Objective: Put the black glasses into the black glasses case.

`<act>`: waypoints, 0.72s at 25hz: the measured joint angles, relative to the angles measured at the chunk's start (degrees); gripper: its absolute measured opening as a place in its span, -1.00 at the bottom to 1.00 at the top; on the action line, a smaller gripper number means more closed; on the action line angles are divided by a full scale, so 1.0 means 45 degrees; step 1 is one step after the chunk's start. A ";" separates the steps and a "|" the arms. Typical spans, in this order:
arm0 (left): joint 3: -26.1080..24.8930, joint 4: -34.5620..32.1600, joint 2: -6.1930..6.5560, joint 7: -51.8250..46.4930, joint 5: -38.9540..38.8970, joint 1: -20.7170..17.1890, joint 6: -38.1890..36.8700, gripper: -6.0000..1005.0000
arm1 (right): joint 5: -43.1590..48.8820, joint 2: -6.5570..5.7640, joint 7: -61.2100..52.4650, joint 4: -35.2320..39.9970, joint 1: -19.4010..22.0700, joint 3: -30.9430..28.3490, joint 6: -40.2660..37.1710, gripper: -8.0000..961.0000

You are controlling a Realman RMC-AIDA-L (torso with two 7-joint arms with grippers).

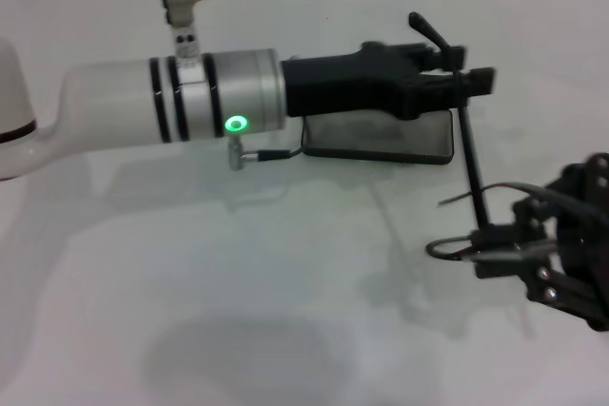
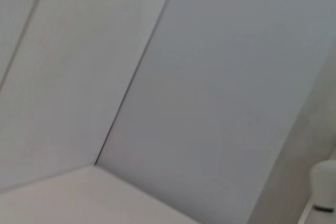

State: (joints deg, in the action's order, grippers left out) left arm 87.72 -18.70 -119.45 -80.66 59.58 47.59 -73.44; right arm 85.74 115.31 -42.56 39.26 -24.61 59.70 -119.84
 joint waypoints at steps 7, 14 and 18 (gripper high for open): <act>-0.0003 -0.1470 -0.0092 0.1489 -0.0760 -0.1306 -0.0706 0.09 | 0.0665 -0.0271 -0.1541 -0.2840 -0.1564 -0.0057 0.1032 -0.74; 0.0020 -0.1562 -0.0043 0.2901 -0.1364 -0.2029 -0.2144 0.09 | 0.0623 -0.0306 -0.2698 -0.2780 -0.1428 -0.0182 0.2035 -0.74; 0.0074 -0.1530 -0.0036 0.3004 -0.1050 -0.1957 -0.2269 0.09 | 0.0587 -0.0322 -0.2786 -0.2760 -0.1445 -0.0217 0.2290 -0.74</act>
State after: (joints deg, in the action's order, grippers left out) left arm 88.05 -25.59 -119.62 -67.14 54.86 38.79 -83.65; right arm 88.39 113.86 -55.09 26.84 -31.11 58.72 -109.54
